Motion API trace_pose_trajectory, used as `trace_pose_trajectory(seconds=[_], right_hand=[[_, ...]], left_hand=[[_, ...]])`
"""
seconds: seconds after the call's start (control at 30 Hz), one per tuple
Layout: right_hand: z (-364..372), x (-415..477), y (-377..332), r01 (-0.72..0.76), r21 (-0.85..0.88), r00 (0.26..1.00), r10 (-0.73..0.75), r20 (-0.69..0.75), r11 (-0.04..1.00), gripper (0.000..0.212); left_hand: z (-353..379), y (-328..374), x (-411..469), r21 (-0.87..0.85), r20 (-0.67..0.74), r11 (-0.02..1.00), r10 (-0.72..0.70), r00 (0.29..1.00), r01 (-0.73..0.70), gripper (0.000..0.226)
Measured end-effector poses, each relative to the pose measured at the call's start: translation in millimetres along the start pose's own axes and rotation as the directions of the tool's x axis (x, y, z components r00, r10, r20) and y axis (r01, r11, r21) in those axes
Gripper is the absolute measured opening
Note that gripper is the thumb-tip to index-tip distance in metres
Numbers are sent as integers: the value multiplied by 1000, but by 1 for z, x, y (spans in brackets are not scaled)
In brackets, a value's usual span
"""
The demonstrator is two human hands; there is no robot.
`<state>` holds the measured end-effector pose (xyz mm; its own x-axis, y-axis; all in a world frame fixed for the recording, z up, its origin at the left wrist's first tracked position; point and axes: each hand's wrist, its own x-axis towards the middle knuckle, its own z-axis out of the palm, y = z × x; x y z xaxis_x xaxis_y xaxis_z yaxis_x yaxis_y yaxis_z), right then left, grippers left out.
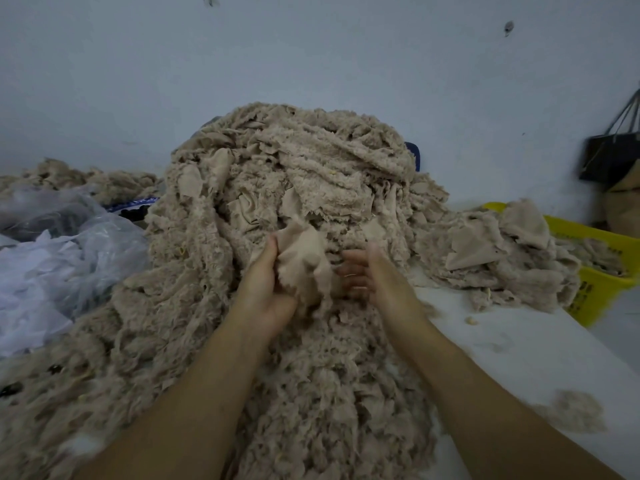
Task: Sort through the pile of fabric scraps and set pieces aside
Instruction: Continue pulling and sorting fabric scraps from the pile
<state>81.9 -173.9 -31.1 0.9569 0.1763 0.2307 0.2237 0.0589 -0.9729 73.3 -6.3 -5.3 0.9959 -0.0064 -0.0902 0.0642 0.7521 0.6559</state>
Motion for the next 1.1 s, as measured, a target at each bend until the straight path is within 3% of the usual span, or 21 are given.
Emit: trace_pose_trajectory(seconds=[0.1,0.2,0.3,0.4,0.5,0.6,0.63,0.7,0.73,0.77,0.83,0.97,1.03,1.1], right_hand=[[20,-10,4,85,-329,973,-7,231,940,37],[19,-7,6,152,-509,984,-80,160,847,22],[5,0,5,73,-446,996,-85,-6,892,29],[0,1,2,-31,-128,990,13,-137,991,29],[-1,5,1,-69,171,983,97,-156,983,33],[1,6,3,-54,180,989,77,-126,982,27],[2,6,3,-41,146,991,59,-121,988,26],[4,5,4,-20,66,991,28,-127,998,25],[4,5,4,-6,31,991,11,-137,1000,24],[4,5,4,5,5,990,-4,-143,1000,25],[2,5,5,6,15,985,-4,-175,1000,30],[1,5,1,-25,7,975,26,-223,1000,39],[3,0,1,7,-99,995,-17,-102,995,49],[12,-8,-1,54,-251,996,-34,82,966,35]], left_hand=[[1,0,-1,-86,20,996,24,1000,-23,47],[-1,4,1,-160,-47,985,63,997,-70,46],[-5,10,4,-213,-92,972,82,992,-100,44],[-6,12,6,-264,-126,953,121,985,-151,38],[-6,6,8,-67,-181,987,133,974,-147,36],[-3,-6,3,316,-169,947,115,979,-57,48],[0,-10,-1,515,-130,854,158,979,-70,57],[4,-17,-9,821,43,550,212,976,-155,74],[6,-21,-12,867,172,434,201,964,-245,67],[7,-26,-12,857,298,391,155,942,-336,51],[3,-33,-6,808,423,394,131,897,-438,18],[-6,-27,0,844,215,426,287,933,-326,25],[-5,-27,2,839,175,446,318,932,-310,32],[0,-27,0,820,123,498,327,937,-282,36]])
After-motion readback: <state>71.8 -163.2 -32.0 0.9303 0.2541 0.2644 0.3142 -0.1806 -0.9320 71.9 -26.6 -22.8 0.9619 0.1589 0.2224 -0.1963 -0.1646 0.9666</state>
